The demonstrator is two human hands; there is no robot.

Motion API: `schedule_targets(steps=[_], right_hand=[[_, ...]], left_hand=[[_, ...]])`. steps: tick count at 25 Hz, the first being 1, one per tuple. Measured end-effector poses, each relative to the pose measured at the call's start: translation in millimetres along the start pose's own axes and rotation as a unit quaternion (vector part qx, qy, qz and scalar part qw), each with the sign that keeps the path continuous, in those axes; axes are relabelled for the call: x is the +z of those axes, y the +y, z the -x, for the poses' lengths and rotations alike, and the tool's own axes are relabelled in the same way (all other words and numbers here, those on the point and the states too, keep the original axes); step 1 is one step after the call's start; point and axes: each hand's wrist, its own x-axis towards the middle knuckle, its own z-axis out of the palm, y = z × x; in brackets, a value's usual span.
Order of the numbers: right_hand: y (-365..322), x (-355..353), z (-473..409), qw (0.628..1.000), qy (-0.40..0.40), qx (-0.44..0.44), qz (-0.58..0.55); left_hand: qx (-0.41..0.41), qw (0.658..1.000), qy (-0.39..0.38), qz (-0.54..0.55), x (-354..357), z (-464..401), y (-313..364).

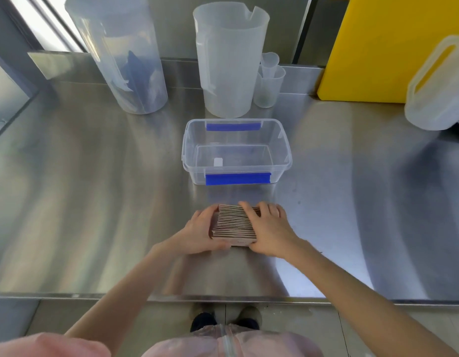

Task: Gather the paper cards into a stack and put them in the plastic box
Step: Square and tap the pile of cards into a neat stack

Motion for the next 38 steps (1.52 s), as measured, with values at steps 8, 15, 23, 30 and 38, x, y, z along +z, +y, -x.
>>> schedule_targets(steps=[8,15,23,30,38], right_hand=[[10.4,15.5,-1.2,0.979,-0.011,0.028,-0.202],[13.0,28.3,9.9,0.765,0.047,0.183,-0.615],[29.1,46.5,23.0,0.868,-0.008,0.113,-0.484],[27.7,35.8,15.9,0.885,0.085,0.088,-0.45],[29.0,46.7,17.0,0.908,0.022,0.084,-0.409]], left_hand=[[0.014,1.0,0.019,-0.01,12.0,-8.0,-8.0],[0.018,1.0,0.023,0.01,16.4,-8.0,-8.5],[-0.007,0.998,0.018,0.06,19.2,-8.6,-10.8],[0.0,0.991,0.071,0.116,19.5,-7.5,-9.4],[-0.045,0.998,0.045,0.014,24.9,-8.7,-16.0]])
